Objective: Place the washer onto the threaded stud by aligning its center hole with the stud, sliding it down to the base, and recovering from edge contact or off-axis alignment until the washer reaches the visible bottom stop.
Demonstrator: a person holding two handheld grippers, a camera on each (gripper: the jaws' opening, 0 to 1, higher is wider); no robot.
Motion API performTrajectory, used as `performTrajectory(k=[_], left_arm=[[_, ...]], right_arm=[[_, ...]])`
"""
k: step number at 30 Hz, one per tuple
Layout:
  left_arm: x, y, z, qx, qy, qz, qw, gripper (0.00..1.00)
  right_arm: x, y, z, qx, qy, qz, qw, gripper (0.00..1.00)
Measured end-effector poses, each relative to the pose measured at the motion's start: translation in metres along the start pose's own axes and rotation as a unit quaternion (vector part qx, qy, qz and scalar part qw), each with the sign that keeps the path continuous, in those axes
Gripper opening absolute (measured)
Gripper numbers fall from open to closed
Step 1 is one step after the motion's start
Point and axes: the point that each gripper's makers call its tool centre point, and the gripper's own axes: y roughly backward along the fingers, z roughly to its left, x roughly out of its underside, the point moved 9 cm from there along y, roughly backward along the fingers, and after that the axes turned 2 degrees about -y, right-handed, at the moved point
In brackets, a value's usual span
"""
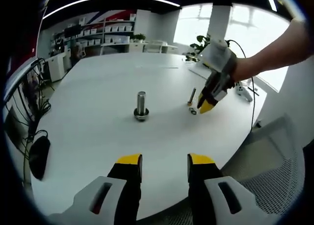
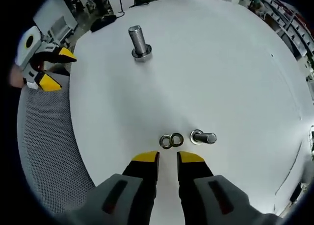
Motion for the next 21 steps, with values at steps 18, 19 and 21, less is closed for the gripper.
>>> performTrajectory(k=[18,19,21], left_arm=[[0.0,0.0003,0.0005,-0.001,0.001,0.0,1.0,0.35],[0.0,0.0004,0.0004,-0.001,0.001,0.0,1.0,0.35],[0.0,0.0002,0.0005,-0.001,0.0,0.0,1.0,0.35]], right_arm=[[-0.0095,-0.0068,0.0045,0.007,0.01,-0.004,0.9999,0.19],[-0.0099,-0.0069,0.0049,0.007,0.013,-0.005,0.9999,0.19],[-0.0108,-0.0072,0.0055,0.008,0.018,-0.006,0.9998,0.2]])
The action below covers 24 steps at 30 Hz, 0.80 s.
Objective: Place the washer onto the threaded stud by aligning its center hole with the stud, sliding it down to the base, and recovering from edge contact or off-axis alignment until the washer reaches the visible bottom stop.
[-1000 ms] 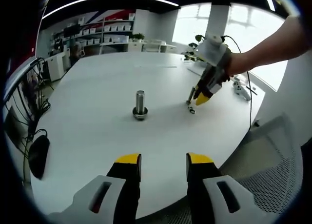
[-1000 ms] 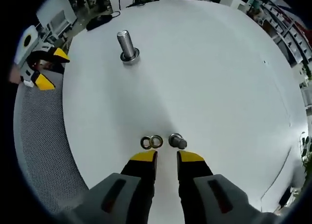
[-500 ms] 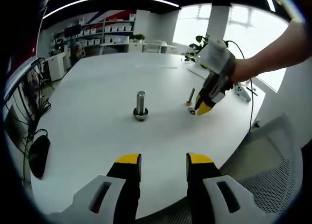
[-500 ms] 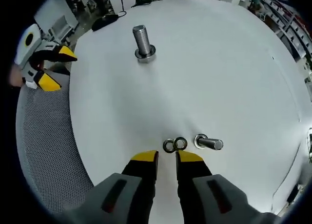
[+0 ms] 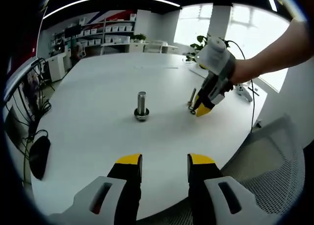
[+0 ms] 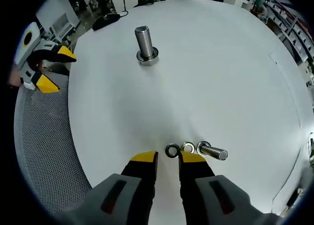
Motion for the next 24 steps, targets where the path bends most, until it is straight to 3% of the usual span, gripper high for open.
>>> performTrajectory(k=[23,24], left_arm=[[0.0012,-0.001,0.0008,-0.002,-0.001,0.006,1.0,0.34],[0.0004,-0.0003,0.0004,-0.002,-0.001,0.004,1.0,0.34]], right_arm=[[0.0,-0.0016,0.0056,0.002,0.077,0.009,0.997,0.19],[0.0041,-0.0016,0.0066,-0.009,0.079,0.033,0.9963,0.19]])
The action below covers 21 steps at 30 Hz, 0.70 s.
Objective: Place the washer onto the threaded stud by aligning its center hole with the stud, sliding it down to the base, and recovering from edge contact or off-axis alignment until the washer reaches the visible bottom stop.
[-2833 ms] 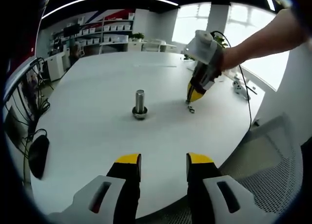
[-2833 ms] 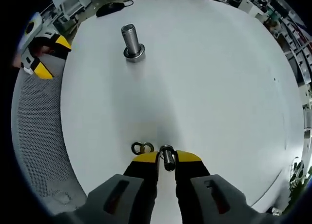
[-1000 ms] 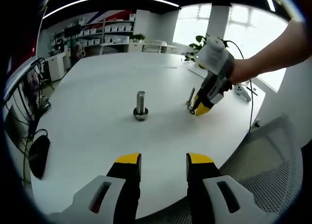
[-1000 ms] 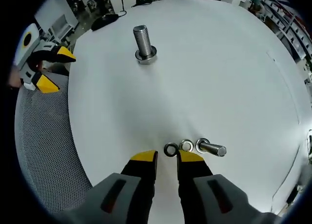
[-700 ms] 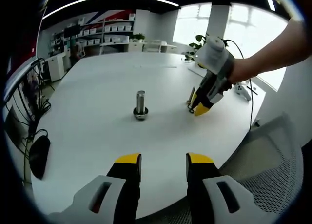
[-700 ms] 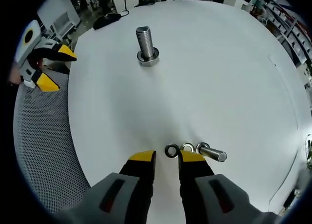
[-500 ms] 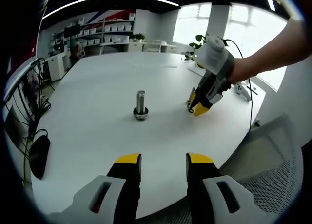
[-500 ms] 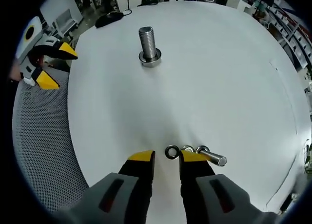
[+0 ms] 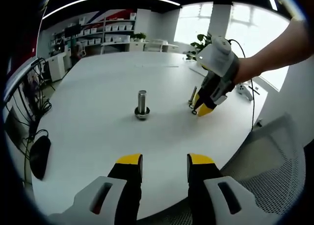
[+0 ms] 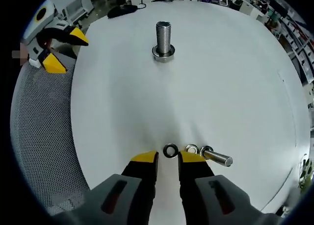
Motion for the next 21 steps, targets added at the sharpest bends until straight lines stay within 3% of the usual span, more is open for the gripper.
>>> performTrajectory(k=[1,2,6,11,21], left_arm=[[0.0,0.0,0.0,0.0,0.0,0.0,1.0,0.34],[0.0,0.0,0.0,0.0,0.0,0.002,1.0,0.34],[0.0,0.0,0.0,0.0,-0.001,0.002,1.0,0.34],[0.001,-0.001,0.001,-0.001,0.0,0.002,1.0,0.34],[0.0,0.0,0.0,-0.002,0.001,0.001,1.0,0.34]], right_arm=[[-0.003,0.0,-0.002,0.005,0.004,-0.017,0.9998,0.19],[-0.003,0.0,-0.002,0.008,-0.01,-0.014,0.9998,0.19],[-0.008,-0.002,0.0,0.007,0.024,0.007,0.9997,0.2],[-0.01,-0.003,0.001,0.001,0.004,0.005,1.0,0.24],[-0.014,-0.002,0.006,0.001,0.039,0.012,0.9992,0.23]])
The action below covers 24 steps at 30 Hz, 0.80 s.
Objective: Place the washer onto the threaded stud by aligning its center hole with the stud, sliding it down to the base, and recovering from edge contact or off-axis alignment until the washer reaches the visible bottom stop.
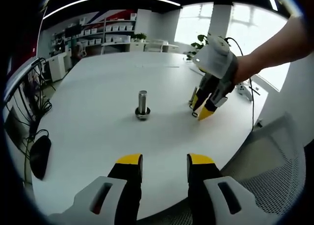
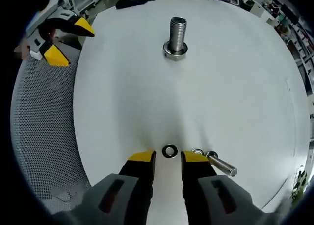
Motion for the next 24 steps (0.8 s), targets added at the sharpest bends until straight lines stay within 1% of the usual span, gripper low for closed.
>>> performTrajectory(k=[5,7,15,17,24], left_arm=[[0.0,0.0,0.0,0.0,0.0,0.001,1.0,0.34],[0.0,0.0,0.0,0.0,0.0,0.0,1.0,0.34],[0.0,0.0,0.001,-0.002,0.0,-0.001,1.0,0.34],[0.0,0.0,0.0,-0.002,0.0,0.0,1.0,0.34],[0.0,0.0,0.001,-0.002,0.0,0.001,1.0,0.34]], right_arm=[[-0.003,-0.002,-0.001,-0.002,0.011,0.012,0.9999,0.22],[-0.004,-0.002,-0.003,-0.003,0.004,0.016,0.9999,0.21],[-0.008,-0.003,-0.005,0.0,0.013,0.03,0.9995,0.16],[-0.01,-0.003,-0.006,-0.004,0.006,0.038,0.9992,0.16],[-0.016,-0.005,-0.005,-0.002,0.017,0.072,0.9972,0.17]])
